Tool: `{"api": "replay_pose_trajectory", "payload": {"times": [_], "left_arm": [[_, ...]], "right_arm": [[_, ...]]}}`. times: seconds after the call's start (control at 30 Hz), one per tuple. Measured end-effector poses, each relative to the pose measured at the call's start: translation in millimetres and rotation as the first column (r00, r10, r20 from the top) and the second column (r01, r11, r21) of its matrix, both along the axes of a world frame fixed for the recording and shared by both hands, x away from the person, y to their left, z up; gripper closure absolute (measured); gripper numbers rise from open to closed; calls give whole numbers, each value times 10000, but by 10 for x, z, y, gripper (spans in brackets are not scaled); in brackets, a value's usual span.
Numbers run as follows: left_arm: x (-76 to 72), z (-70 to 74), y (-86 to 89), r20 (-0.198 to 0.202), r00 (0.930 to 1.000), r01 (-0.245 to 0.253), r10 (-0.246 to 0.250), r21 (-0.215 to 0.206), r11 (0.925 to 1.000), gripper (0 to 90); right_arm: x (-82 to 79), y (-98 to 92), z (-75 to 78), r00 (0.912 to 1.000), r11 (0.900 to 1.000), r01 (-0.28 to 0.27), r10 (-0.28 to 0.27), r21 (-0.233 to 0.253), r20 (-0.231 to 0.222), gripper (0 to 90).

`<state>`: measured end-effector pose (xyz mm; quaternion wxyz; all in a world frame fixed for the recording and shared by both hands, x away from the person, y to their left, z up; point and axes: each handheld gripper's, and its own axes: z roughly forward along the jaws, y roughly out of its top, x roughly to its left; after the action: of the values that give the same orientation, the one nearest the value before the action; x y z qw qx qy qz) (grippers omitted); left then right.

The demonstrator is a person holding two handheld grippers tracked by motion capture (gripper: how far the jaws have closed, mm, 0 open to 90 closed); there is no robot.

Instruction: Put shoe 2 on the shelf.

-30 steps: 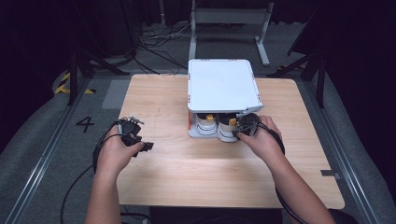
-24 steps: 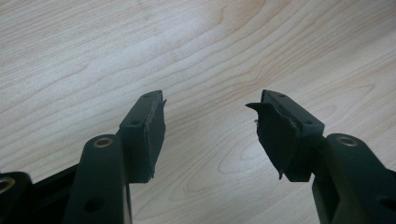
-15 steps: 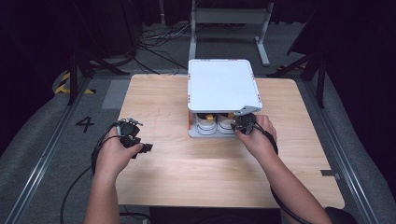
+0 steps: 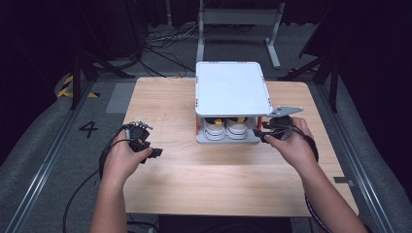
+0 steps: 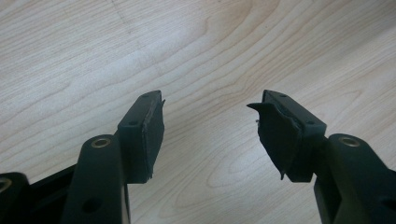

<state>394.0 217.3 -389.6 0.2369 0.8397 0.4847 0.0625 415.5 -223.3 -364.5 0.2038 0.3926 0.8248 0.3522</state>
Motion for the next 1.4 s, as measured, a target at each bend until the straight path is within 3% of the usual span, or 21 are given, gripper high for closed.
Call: {"api": "replay_pose_trajectory", "payload": {"times": [0.03, 0.23, 0.4, 0.47, 0.53, 0.57, 0.73, 0.83, 0.87, 1.03, 1.13, 1.2, 1.3, 1.4], "left_arm": [[0, 6, -3, 21, 10000, -7, 7, -15, 10000, 414], [25, 14, -21, 121, 9999, 86, -86, 24, 10000, 406], [51, 9, -40, 143, 9998, 127, -126, -34, 9999, 374], [51, 2, -44, 112, 9999, 100, -100, -35, 9999, 369], [56, 4, -32, 188, 9997, 171, -171, 7, 9999, 369], [51, 5, -32, 208, 9997, 110, -110, 3, 9999, 368], [24, 8, 24, 344, 9993, 166, -164, -48, 9999, 334], [23, -3, 55, 473, 9989, 7, -2, -96, 10000, 306], [26, -7, 68, 507, 9987, -20, 23, -53, 10000, 301], [59, -69, 128, 546, 9983, -224, 215, 157, 9996, 294], [82, -104, 154, 700, 9970, -342, 323, 274, 9990, 289], [95, -130, 177, 711, 9964, -474, 464, 131, 9988, 280], [111, -168, 201, 722, 9962, -494, 485, 101, 9987, 277], [127, -208, 211, 739, 9962, -473, 454, 247, 9986, 272]], "right_arm": [[0, 0, 0, 10000, 10000, 0, 0, 0, 0, 527], [-116, -427, 164, 9998, 9998, 153, -155, 161, 117, 417], [-227, -847, 173, 9989, 9986, 431, -437, 323, 192, 344], [-286, -1025, 147, 9974, 9965, 695, -704, 463, 169, 343], [-331, -1185, 122, 9940, 9936, 1057, -1044, 392, -325, 353], [-339, -1282, 108, 9955, 9959, 877, -868, 237, -377, 353], [-352, -1632, -3, 9973, 9954, 732, -724, 616, -139, 329], [-274, -1867, -137, 9990, 9913, 344, -376, 1271, 226, 306], [-222, -1989, -248, 9979, 9882, 307, -387, 1500, 511, 297], [-133, -2073, -464, 9985, 9955, 331, -368, 888, 412, 287], [-55, -2055, -628, 9984, 9943, 198, -252, 1049, 502, 268], [-14, -2035, -726, 9978, 9932, 152, -225, 1154, 621, 254], [48, -2003, -884, 9987, 9958, 4, -50, 919, 505, 250], [90, -1972, -988, 9988, 9933, 19, -76, 1155, 489, 243]]}}
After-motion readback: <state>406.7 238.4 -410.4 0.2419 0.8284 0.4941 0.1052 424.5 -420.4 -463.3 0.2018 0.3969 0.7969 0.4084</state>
